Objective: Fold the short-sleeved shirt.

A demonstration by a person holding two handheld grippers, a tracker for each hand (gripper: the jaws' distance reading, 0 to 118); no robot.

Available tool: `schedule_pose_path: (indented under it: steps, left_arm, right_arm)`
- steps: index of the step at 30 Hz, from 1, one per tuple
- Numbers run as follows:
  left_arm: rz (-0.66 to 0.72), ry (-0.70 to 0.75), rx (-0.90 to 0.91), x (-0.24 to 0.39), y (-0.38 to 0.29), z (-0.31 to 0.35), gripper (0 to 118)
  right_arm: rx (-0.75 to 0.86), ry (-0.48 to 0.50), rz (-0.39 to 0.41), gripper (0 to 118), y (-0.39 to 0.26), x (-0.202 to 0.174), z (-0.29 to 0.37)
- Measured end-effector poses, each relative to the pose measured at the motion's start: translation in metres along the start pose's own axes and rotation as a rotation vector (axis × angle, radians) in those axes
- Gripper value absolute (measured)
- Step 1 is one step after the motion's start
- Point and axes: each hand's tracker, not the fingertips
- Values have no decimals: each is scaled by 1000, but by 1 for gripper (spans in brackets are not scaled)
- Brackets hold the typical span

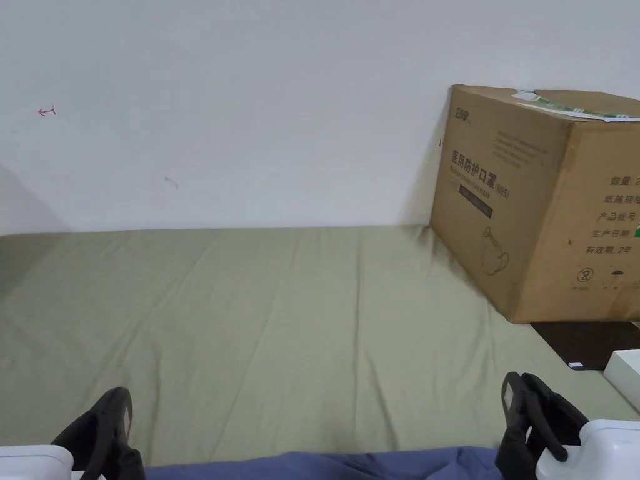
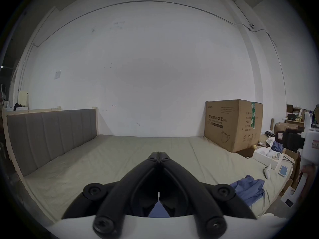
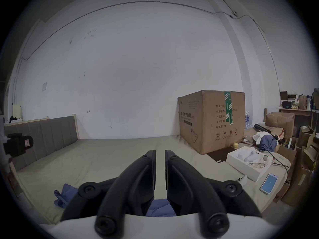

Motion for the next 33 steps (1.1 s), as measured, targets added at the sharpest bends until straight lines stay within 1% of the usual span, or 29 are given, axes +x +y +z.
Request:
schedule_pose_path:
  steps: [2,3,4,6,8,9,10,11,12,14,15,16,17,18,19,20,21,24,25,27,28,29,30,31,32,33]
  left_arm:
    - [46,4,2,-6,8,-1,0]
    - [72,1,-24,-14,14,-6,0]
    - [93,-33,-80,-23,20,-13,0]
    - [150,-172,-256,-46,33,-38,0]
    - [288,-298,-472,-80,28,-69,0]
    - [372,-359,-572,-97,21,-86,0]
    - [440,-388,-652,-114,8,-100,0]
    - [466,-390,-707,-127,-6,-108,0]
    - [473,-351,-727,-140,-22,-115,0]
    - [501,-268,-789,-162,-51,-129,1]
    - [550,-257,-824,-177,-70,-135,10]
    - [593,-251,-850,-188,-86,-140,28]
    - [642,-258,-867,-197,-98,-144,38]
    - [696,-295,-895,-206,-114,-150,38]
    - [764,-330,-929,-214,-131,-155,70]
    - [797,-355,-961,-218,-144,-159,109]
    - [834,-374,-982,-223,-155,-164,118]
    - [991,-408,-971,-228,-186,-176,117]
    - [1038,-445,-956,-228,-193,-181,118]
    - [1114,-569,-880,-220,-198,-192,118]
    - [1160,-634,-881,-212,-202,-200,118]
    - [1200,-677,-900,-221,-219,-214,118]
    - [1245,-727,-946,-212,-227,-222,118]
    - [1246,-749,-984,-199,-233,-228,118]
    - [1203,-761,-996,-190,-235,-233,118]
    - [1107,-748,-967,-187,-233,-234,118]
  right_arm:
    - [14,-5,16,13,1,-1,0]
    - [15,-1,18,13,2,-2,-1]
    - [13,8,21,13,3,-2,-2]
    - [9,30,36,13,5,-5,-4]
    - [8,70,51,12,6,-6,-5]
    - [10,74,61,9,6,-8,-6]
    - [8,70,87,6,5,-11,-8]
    - [5,71,104,0,4,-12,-10]
    - [-6,71,119,0,2,-13,-13]
    - [-44,89,114,0,-2,-13,-20]
    - [-56,85,109,0,-4,-14,-24]
    - [-67,88,99,0,-6,-14,-27]
    - [-80,88,96,0,-8,-14,-31]
    - [-102,88,97,0,-10,-15,-35]
    - [-122,91,98,0,-12,-16,-39]
    - [-133,91,101,0,-13,-17,-42]
    - [-147,93,104,0,-14,-18,-45]
    - [-176,94,112,0,-18,-21,-55]
    - [-184,92,115,0,-18,-22,-58]
    - [-202,92,118,0,-21,-24,-65]
    - [-213,91,118,0,-21,-26,-68]
    - [-222,91,115,0,-22,-28,-70]
    - [-233,90,112,0,-23,-29,-74]
    - [-242,91,105,0,-24,-31,-76]
    - [-250,93,99,0,-25,-31,-78]
    - [-259,95,94,0,-27,-33,-80]
